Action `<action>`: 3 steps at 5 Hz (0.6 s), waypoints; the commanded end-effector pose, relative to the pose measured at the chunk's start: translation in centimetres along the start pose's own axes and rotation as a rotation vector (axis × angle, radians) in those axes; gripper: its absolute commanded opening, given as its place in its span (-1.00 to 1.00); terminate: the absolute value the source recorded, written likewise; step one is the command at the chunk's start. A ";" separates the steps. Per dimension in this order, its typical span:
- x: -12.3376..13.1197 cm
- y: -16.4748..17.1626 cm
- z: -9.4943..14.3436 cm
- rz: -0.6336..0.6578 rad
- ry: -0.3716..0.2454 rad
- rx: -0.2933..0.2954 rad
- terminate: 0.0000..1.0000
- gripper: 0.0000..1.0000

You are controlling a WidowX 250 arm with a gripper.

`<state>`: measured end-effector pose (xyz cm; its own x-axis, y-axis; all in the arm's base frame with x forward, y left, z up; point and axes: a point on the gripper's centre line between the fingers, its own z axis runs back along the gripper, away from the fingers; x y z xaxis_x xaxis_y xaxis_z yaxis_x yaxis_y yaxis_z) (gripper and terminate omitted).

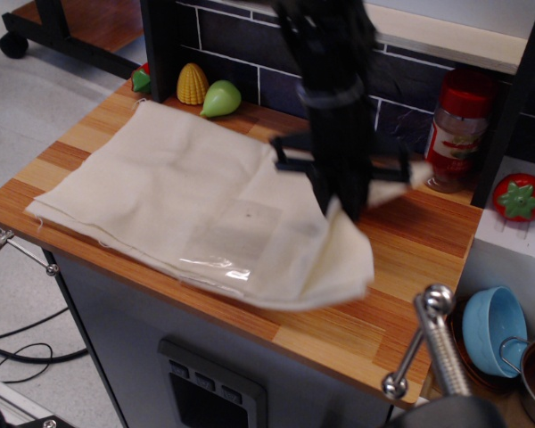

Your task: Fold cloth in half

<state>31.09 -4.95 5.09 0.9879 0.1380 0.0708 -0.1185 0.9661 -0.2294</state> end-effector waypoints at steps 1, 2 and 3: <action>2.6 3.9 5.7 -0.008 -0.087 -0.064 -1.00 -1.00; 3.1 7.2 7.6 -0.014 -0.073 -0.062 -1.00 -1.00; 3.6 10.5 9.9 -0.051 -0.016 -0.059 -1.00 -1.00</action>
<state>31.80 8.21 11.55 0.9968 0.0762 0.0259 -0.0650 0.9519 -0.2994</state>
